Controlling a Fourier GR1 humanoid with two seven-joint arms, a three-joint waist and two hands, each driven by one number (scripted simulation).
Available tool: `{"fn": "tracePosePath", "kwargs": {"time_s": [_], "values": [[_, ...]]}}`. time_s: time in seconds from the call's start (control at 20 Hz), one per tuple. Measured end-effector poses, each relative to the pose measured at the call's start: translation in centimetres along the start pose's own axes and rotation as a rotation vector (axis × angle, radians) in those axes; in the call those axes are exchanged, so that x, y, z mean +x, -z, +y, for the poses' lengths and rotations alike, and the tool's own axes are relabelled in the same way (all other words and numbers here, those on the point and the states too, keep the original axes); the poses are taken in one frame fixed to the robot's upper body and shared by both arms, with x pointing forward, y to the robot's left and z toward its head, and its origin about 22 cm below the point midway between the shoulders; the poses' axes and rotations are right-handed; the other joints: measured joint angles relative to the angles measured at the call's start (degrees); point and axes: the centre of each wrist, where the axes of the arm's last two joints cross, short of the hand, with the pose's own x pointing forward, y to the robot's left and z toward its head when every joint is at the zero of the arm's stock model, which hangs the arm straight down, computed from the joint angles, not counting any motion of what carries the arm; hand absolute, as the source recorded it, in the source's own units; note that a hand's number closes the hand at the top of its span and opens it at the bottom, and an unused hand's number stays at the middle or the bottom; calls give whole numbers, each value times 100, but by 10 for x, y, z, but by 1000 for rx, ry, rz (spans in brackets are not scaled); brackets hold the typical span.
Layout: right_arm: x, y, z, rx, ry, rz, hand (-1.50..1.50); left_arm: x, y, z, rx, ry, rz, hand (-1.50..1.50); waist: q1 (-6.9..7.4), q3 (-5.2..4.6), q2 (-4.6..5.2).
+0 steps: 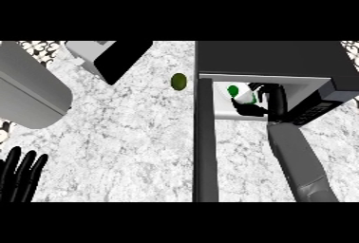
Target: Pick up the milk, place it into the microwave and close the microwave
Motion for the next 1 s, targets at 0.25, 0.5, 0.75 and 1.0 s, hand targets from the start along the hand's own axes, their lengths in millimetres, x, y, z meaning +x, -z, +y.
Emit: {"fn": "tracePosePath", "kwargs": {"time_s": [0.25, 0.5, 0.75, 1.0], "values": [[5, 19, -2, -119, -104, 10, 150, -4, 2, 1, -8, 5, 5, -150, 139, 40, 87], [9, 35, -10, -104, -253, -26, -150, -5, 1, 2, -17, 26, 18, -150, 236, 48, 133], [16, 46, -9, -24, -338, -54, -150, -5, 3, 6, -25, 50, 19, -150, 253, 27, 148], [22, 50, 0, 40, -337, -62, -150, -9, 2, 5, -33, 59, 17, -150, 231, 21, 141]]}}
